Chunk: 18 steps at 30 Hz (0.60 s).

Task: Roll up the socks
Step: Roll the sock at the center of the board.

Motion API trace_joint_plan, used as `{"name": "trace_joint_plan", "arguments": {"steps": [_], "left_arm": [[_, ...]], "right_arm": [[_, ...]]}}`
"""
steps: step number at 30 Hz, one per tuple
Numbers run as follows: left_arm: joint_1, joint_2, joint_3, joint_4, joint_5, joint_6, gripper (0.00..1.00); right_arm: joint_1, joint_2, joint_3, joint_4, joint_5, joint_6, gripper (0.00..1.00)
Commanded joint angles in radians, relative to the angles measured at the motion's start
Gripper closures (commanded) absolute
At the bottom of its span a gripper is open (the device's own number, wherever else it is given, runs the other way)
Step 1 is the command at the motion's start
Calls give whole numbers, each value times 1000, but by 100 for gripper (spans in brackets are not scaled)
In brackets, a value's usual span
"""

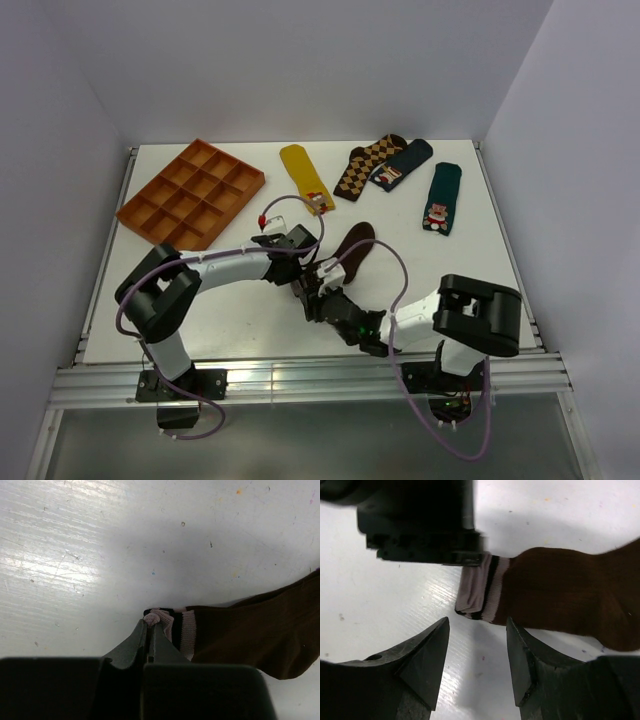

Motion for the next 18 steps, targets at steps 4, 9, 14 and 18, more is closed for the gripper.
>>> {"name": "trace_joint_plan", "arguments": {"steps": [4, 9, 14, 18], "left_arm": [[-11, -22, -71, 17, 68, -43, 100], [-8, -24, -65, 2, 68, -90, 100], [-8, -61, -88, 19, 67, -130, 100], [-10, -68, -100, 16, 65, -143, 100]], "right_arm": [[-46, -137, -65, 31, -38, 179, 43], [-68, -101, -39, 17, -87, 174, 43], [-78, -59, 9, -30, -86, 209, 43], [-97, -19, 39, -52, -89, 228, 44]]}}
